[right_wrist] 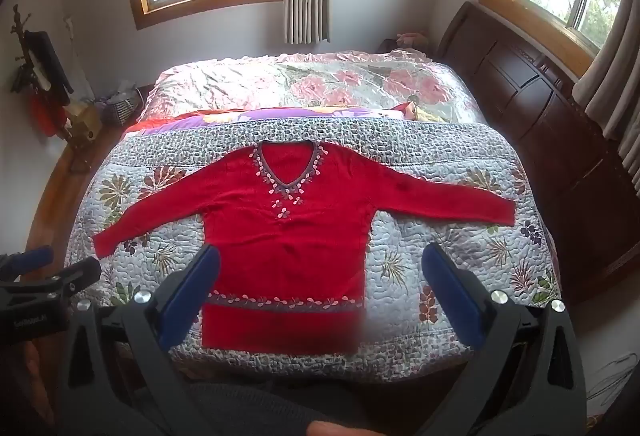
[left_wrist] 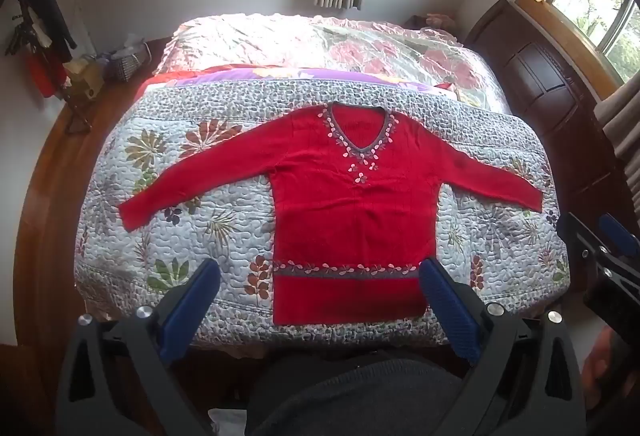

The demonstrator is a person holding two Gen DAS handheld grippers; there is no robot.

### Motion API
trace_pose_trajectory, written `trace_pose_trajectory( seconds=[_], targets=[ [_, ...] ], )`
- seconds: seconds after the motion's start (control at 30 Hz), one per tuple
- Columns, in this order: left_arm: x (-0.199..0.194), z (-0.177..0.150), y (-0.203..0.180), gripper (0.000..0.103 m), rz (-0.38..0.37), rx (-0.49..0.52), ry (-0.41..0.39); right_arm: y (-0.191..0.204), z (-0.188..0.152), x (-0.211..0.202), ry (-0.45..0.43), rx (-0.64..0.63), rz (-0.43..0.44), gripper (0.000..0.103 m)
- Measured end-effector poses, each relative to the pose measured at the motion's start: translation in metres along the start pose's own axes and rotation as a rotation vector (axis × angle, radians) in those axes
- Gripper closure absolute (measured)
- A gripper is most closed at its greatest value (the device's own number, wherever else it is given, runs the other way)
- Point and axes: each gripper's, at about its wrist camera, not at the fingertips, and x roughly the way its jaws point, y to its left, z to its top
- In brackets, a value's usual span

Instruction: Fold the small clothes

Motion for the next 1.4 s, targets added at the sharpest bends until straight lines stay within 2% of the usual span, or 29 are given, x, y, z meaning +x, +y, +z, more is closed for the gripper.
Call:
trace_pose_trajectory(
  seconds=[1.4],
  targets=[
    [0.0025,0.0044,0.0032,0.004,-0.005,0.0,-0.014,0.0018,-0.0014,0.0026,-0.001,0.002,-0.009,0.003]
  ],
)
